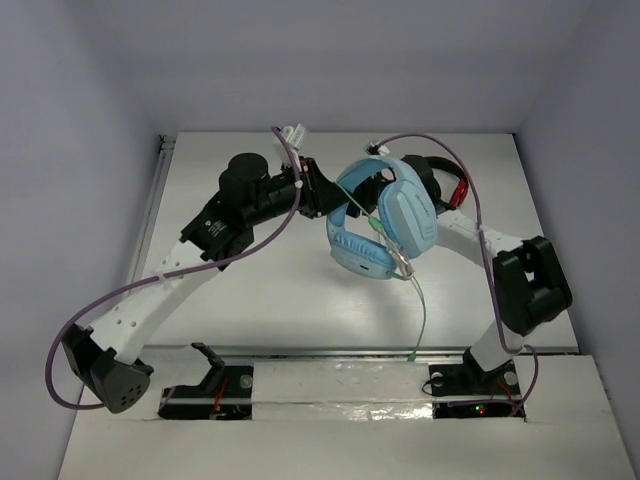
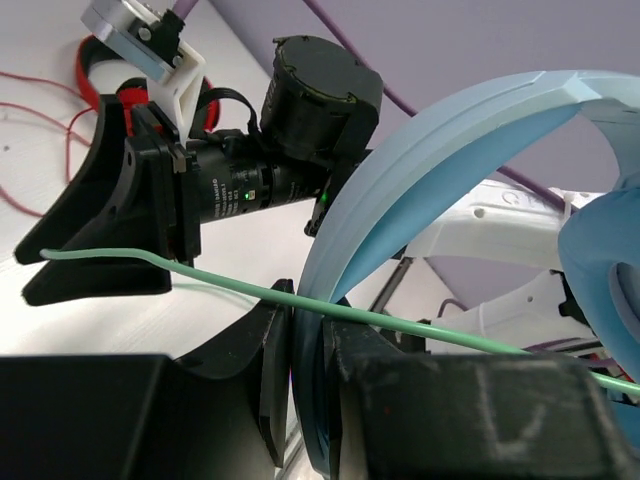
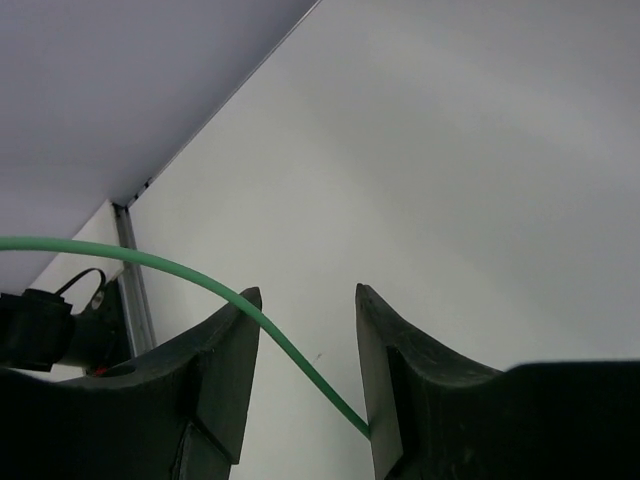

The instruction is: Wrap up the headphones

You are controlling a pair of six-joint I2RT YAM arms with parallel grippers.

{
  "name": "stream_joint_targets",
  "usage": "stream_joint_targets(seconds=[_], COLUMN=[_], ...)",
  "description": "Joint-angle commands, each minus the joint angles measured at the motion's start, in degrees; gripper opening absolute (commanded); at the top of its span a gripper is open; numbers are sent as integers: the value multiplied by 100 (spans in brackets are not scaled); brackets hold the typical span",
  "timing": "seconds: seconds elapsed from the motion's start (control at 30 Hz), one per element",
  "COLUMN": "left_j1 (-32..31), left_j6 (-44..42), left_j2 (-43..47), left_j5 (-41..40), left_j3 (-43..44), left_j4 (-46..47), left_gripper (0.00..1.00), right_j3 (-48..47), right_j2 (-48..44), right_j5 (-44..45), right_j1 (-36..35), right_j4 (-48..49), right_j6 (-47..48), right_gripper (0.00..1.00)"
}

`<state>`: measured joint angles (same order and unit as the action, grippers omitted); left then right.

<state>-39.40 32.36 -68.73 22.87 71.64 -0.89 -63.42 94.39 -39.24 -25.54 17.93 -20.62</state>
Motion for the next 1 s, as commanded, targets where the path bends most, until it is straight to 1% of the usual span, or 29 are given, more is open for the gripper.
stream_joint_targets(seconds=[0.0, 0.1, 0.17, 0.2, 0.23, 0.27, 0.3, 0.33, 0.37, 0.43, 0.47, 0.5, 0.63, 0.7, 0.83, 0.87, 0.93, 0.97], left_j1=[-24, -24, -24, -24, -24, -24, -24, -24, -24, -24, -24, -24, -24, 45, 46, 46, 98, 99], left_j6=[-212, -335, -379, -406, -475, -528, -598, -669, -765, -845, -880, -941, -1144, -1179, -1302, -1302, -1337, -1303], left_j2=[167, 71, 0, -52, -70, -88, -123, -141, -158, -106, -71, 43, 333, 482, 492, 492, 518, 553], left_j5=[-134, 251, 567, 656, 701, 814, 885, 946, 1069, 1088, 1018, 956, 553, 53, -134, -386, -634, -783], left_j3=[623, 922, 1159, 1229, 1360, 1414, 1449, 1476, 1450, 1232, 1134, 1046, 764, 817, 1071, 1115, 1238, 1265], left_j4=[-684, -1044, -1281, -1370, -1457, -1632, -1739, -1861, -2054, -2231, -2371, -2451, -2890, -3110, -3269, -3339, -3348, -3217], left_gripper=[0, 0, 0, 0, 0, 0, 0, 0, 0, 0, 0, 0, 0, 0, 0, 0, 0, 0], right_j3=[267, 461, 593, 629, 690, 708, 743, 778, 761, 682, 603, 576, 488, 567, 803, 883, 1050, 1077], right_j2=[167, 430, 562, 580, 581, 581, 520, 467, 414, 256, 195, 142, -235, -438, -570, -658, -720, -729], right_j5=[-443, -636, -663, -672, -672, -664, -524, -418, -296, 318, 547, 1011, 1884, 2217, 2281, 2307, 2273, 2194], right_j1=[-4, -4, -4, -4, -4, -4, -4, -4, -4, 49, 180, 242, 664, 726, 779, 779, 779, 779], right_j4=[1148, 1729, 1897, 1994, 2012, 2021, 2038, 2030, 1986, 1636, 1521, 1346, 967, 835, 817, 852, 905, 914], right_j6=[-309, -617, -680, -689, -689, -689, -689, -671, -636, -601, -610, -688, -891, -926, -882, -882, -882, -891], right_gripper=[48, 49, 49, 48, 44, 39, 27, 21, 9, 0, 0, 0, 0, 0, 0, 0, 0, 0])
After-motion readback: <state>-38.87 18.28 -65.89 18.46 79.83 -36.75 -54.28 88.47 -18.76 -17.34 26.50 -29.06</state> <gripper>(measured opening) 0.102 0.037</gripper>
